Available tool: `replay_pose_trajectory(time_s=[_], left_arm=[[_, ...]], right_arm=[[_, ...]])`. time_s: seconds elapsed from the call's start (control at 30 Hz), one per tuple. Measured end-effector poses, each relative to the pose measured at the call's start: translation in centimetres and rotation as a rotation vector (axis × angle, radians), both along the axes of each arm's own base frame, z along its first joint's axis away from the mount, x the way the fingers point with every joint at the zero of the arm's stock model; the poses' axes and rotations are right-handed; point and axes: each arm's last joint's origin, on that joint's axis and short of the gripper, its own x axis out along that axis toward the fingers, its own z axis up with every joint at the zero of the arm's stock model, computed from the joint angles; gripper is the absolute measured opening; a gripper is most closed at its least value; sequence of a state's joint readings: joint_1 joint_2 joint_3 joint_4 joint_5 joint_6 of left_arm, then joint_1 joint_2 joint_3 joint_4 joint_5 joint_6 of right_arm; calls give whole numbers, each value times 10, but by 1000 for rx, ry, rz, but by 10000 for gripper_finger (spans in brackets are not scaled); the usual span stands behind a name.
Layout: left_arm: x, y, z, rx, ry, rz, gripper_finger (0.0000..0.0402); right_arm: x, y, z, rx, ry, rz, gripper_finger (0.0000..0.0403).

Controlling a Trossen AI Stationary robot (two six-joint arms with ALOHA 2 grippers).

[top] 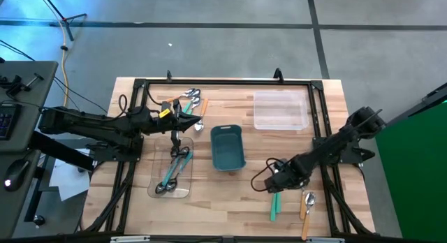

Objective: Sort silverware by color (type)
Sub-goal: Put the light blue spoon into the blue bin

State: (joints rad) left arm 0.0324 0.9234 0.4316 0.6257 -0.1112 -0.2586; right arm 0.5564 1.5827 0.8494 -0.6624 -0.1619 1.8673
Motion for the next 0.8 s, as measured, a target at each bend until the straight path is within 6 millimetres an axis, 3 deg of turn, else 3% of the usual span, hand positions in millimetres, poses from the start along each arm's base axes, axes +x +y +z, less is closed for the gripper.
replay_pose_trajectory(time_s=[0.47, 0.8], left_arm=[[0, 0, -3, -1, 28, 3, 0], [0, 0, -3, -1, 30, 5, 0]], right_arm=[[1, 1, -8, -7, 42, -10, 158], [-9, -6, -9, -40, 152, 62, 158]])
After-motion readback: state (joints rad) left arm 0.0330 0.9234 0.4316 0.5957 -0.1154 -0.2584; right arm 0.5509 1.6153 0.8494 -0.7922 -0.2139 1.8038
